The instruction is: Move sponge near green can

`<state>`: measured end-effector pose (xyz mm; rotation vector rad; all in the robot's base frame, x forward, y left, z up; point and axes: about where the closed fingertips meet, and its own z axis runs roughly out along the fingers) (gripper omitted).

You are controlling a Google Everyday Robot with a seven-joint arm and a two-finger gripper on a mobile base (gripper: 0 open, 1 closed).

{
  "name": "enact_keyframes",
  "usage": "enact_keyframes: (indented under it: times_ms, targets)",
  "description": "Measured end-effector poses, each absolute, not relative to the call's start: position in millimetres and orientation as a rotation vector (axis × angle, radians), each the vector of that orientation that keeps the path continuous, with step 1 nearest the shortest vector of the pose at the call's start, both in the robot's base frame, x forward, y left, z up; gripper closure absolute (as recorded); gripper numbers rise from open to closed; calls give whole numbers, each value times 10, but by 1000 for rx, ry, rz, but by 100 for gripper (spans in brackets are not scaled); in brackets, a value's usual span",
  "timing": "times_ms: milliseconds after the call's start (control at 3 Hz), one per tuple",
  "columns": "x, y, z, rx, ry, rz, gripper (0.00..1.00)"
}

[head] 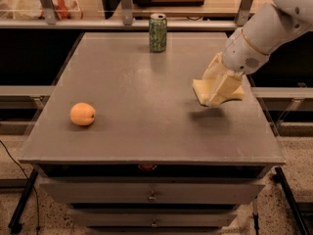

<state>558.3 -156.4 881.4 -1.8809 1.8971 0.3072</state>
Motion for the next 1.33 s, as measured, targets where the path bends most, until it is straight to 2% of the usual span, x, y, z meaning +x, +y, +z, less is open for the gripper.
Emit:
enact_keyframes:
  times_ms: [333, 1333]
  targets:
    - [5685, -1354, 8828, -1896, 1825, 304, 100]
    - [6602, -754, 9074, -1865, 1601, 170, 100]
